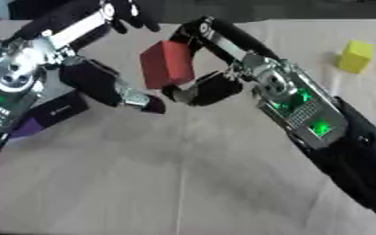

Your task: Pick up the objects with one hand, pass them to the other hand, and then place them into the box on the other side of the table.

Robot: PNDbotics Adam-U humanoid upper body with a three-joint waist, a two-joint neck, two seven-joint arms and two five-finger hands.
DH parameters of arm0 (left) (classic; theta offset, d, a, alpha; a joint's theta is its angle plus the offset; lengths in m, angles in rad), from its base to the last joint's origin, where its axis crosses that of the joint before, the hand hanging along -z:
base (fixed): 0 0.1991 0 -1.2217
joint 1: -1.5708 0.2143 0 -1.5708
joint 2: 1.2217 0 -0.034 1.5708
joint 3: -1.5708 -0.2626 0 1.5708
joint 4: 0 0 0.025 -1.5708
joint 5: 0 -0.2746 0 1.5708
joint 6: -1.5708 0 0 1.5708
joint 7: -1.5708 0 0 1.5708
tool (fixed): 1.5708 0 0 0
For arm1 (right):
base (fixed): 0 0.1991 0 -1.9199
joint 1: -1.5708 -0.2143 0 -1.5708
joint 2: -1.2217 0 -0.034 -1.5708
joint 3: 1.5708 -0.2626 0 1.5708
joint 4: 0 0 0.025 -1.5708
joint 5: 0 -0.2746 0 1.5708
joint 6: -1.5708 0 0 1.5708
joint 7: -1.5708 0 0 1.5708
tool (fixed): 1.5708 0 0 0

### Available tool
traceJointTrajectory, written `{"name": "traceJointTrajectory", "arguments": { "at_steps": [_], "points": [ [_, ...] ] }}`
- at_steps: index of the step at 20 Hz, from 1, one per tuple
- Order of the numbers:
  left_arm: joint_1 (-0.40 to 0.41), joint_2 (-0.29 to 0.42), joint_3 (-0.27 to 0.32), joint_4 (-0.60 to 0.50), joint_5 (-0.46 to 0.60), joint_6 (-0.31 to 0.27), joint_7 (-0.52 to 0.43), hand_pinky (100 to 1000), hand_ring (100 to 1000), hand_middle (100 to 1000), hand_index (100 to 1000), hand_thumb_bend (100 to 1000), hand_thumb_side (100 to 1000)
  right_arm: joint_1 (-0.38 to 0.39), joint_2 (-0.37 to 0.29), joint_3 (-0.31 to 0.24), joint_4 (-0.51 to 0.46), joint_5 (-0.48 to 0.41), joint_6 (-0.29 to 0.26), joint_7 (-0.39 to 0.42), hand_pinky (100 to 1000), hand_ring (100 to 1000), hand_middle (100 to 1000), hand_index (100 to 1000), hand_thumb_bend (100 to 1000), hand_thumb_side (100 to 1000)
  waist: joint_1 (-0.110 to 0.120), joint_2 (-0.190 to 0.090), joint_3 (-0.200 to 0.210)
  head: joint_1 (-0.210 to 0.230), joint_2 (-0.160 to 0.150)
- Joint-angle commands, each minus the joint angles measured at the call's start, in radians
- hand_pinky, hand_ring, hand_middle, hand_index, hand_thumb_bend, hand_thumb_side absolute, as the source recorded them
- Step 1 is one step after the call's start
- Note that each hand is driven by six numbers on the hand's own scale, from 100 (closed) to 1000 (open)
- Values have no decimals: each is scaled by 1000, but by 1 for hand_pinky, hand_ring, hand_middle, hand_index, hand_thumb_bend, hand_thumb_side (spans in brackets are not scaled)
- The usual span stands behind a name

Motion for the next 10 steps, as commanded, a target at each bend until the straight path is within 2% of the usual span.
{"name": "traceJointTrajectory", "arguments": {
  "at_steps": [1, 10],
  "points": [
    [-26, 4, -4, 6, -32, 1, -16, 802, 802, 763, 761, 845, 301, -20, 2, -5, -21, 6, 12, -4, 799, 579, 548, 584, 382, 100, 16, -37, -1, 5, 6],
    [-42, -13, -23, 38, -63, 7, -15, 781, 771, 729, 727, 788, 274, -27, 22, 6, -16, 1, 41, -20, 796, 580, 552, 590, 365, 100, 17, -37, -1, 3, 6]
  ]
}}
